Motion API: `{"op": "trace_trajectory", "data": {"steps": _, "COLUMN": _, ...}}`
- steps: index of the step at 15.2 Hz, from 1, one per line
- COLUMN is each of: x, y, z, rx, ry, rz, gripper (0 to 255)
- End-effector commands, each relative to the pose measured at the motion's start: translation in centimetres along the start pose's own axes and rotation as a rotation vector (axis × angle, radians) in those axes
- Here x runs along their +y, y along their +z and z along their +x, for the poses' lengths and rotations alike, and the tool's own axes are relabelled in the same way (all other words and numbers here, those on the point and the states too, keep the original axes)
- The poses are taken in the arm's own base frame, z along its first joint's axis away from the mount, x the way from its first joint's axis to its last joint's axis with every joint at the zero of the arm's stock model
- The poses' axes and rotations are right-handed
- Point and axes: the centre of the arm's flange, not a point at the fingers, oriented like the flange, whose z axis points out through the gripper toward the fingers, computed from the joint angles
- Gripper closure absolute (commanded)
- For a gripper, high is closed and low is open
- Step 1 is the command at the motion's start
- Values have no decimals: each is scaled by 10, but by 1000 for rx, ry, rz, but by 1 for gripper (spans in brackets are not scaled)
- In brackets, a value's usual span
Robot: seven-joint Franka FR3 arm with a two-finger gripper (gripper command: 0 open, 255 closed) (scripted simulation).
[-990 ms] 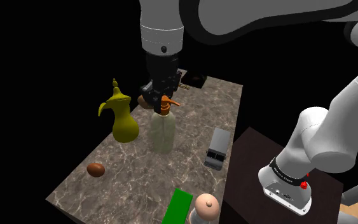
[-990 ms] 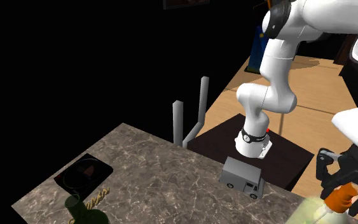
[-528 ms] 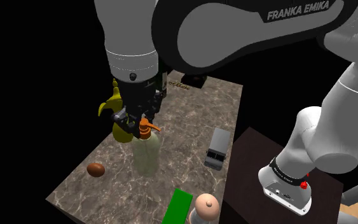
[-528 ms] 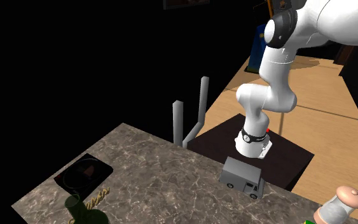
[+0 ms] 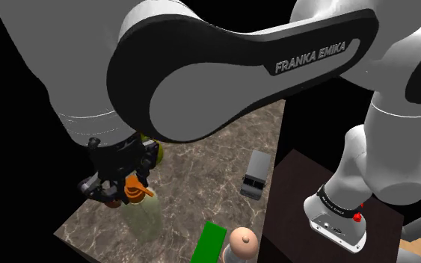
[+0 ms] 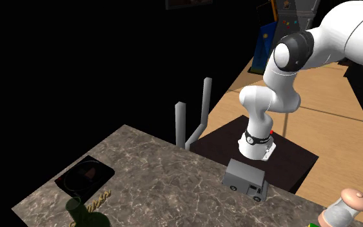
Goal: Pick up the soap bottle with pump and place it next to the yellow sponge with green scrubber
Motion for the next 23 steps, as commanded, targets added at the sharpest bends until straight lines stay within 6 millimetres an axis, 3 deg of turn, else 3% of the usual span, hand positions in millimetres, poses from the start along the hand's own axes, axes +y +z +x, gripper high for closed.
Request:
{"op": "trace_trajectory", "data": {"steps": 1, "x": -26, "y": 5, "z": 1, "rx": 0, "ry": 3, "rz": 0, "gripper": 255}}
{"op": "trace_trajectory", "data": {"steps": 3, "x": -59, "y": 12, "z": -1, "rx": 0, "ry": 3, "rz": 0, "gripper": 255}}
{"op": "trace_trajectory", "data": {"steps": 18, "x": -60, "y": 92, "z": 0, "rx": 0, "ry": 3, "rz": 0, "gripper": 255}}
{"op": "trace_trajectory", "data": {"steps": 23, "x": -60, "y": 95, "z": 0, "rx": 0, "ry": 3, "rz": 0, "gripper": 255}}
